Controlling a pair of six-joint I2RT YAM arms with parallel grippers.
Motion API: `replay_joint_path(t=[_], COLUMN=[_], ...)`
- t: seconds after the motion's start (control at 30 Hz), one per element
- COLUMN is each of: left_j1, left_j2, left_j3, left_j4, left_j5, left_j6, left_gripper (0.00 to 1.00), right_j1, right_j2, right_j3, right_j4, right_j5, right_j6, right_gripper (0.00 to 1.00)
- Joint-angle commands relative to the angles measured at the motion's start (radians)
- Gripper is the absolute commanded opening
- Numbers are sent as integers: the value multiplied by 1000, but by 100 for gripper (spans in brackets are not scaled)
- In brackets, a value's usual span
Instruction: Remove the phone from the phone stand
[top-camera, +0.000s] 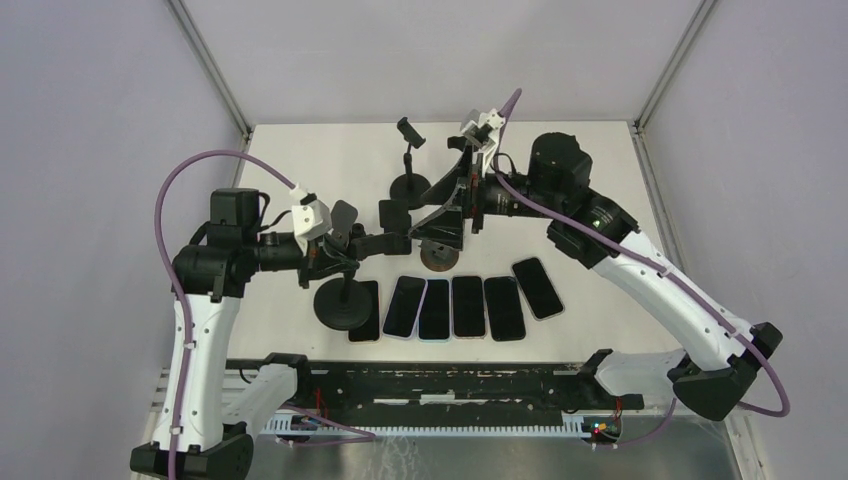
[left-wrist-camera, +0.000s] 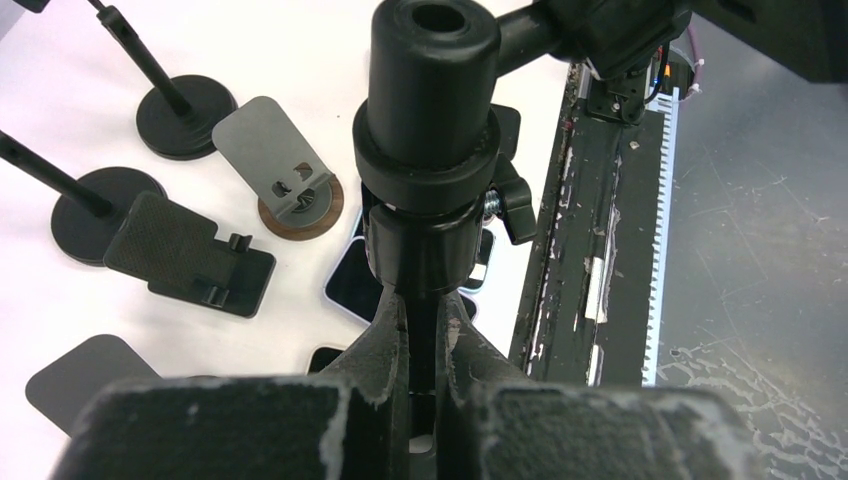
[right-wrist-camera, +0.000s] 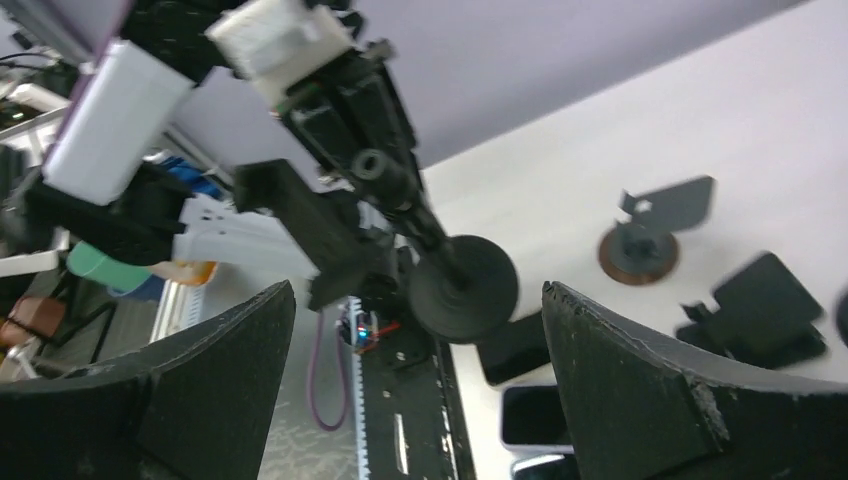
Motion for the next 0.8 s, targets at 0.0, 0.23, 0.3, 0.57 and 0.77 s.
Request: replay_joint_path(t=[0.0,0.23,0.3,0.57,0.77], left_j1=[-1,-1,-1,-1,-1], left_j2=[-31,-34,-34,-26,-16], left_j3=[2,-1,-5,-5,5], left_j4=[65,62,62,-10,-47], left_j5=[88,86,90,87,59], left_j6=[-23,-30,-30,39,55], left_gripper=[2,2,2,5,41], right_j1=[72,178,196,210,208], right_j2=[33,130,154,184,158], right_j3=[34,69,91,132,143], right_j4=[160,147,138,117,66], right_j5=[-118,-116,-108,-93,-69], right_j6=[79,58,56,56,32], right_gripper=[98,98,97,44,4])
